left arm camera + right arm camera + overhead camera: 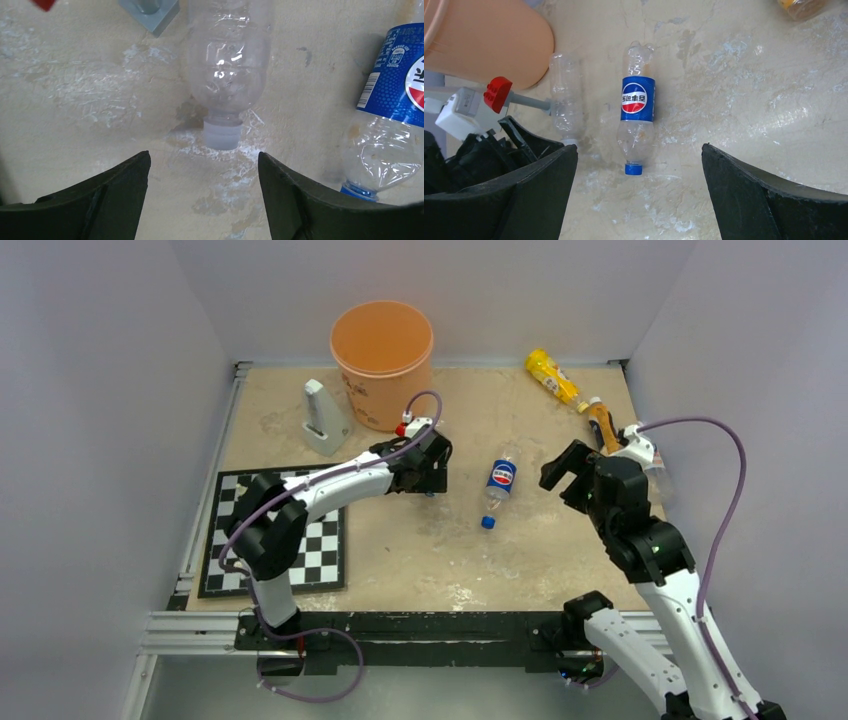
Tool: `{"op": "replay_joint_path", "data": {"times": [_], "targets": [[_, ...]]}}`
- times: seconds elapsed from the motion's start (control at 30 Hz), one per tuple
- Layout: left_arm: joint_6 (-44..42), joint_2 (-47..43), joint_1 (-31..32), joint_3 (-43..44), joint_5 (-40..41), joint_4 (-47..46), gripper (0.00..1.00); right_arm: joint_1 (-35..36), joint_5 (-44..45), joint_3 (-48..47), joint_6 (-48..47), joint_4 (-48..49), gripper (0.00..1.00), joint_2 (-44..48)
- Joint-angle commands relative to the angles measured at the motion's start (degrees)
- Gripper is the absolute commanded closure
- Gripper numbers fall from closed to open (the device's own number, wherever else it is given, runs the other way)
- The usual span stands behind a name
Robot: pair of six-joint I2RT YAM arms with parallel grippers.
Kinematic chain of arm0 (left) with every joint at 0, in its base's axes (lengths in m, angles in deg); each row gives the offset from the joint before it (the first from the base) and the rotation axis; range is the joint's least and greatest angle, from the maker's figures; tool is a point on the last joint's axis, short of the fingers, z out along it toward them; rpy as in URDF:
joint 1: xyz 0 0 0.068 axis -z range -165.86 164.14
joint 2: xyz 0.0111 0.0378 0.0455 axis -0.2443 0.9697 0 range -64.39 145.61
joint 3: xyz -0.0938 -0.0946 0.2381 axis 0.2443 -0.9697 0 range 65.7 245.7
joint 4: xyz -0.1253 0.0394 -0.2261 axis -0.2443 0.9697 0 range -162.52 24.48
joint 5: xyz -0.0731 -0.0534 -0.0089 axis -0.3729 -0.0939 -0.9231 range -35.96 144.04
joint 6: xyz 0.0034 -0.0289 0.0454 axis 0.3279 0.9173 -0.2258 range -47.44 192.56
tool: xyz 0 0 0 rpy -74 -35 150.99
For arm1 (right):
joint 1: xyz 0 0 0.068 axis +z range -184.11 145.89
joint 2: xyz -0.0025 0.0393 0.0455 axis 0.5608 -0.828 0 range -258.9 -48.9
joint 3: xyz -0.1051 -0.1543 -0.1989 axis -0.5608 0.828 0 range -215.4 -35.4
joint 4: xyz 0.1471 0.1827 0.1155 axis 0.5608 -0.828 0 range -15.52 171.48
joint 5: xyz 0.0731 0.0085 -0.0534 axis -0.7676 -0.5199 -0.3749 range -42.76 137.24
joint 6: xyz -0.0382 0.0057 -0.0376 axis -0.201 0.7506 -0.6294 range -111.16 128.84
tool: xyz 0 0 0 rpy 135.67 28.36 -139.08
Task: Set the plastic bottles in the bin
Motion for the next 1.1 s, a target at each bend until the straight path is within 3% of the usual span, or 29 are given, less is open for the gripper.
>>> {"op": "replay_joint_path", "data": {"times": [0.0, 0.17, 0.37, 0.57, 0.73, 0.97, 1.07], "targets": [[-1.3, 3.65, 0.19, 0.73, -1.72, -8.41, 0.19, 0.05, 1.2, -2.25, -1.11, -0.68, 0.01, -0.87], [-2.67, 7.67, 0.21, 3.32, -1.49, -8.93, 0.23, 0.03, 0.21, -1.49, -1.55, -0.33, 0.01, -1.47], [-3.14, 10.62, 0.18, 5.13, -0.66, -9.3, 0.41, 0.08, -0.93, -0.92, -2.11, 0.35, 0.01, -2.6], [-4.47, 11.23, 0.19, 6.79, -2.36, -8.16, 0.76, 0.03, -0.45, -1.35, -2.63, 0.32, 0.01, -3.3], [-6.69, 4.48, 0.26, 6.98, -6.71, -4.5, 0.99, 0.05, 0.38, -1.18, -2.88, 0.33, 0.01, -2.94], [-15.46, -8.84, 0.1, 11.82, -22.7, 0.86, 1.0, 0.07, 0.09, 0.83, -2.84, 2.76, 0.01, -2.91], [-19.46, -8.58, -0.66, 21.79, -25.44, 8.76, 1.0, 0.08, -0.96, 0.93, -2.75, 3.95, 0.01, -3.43]]}}
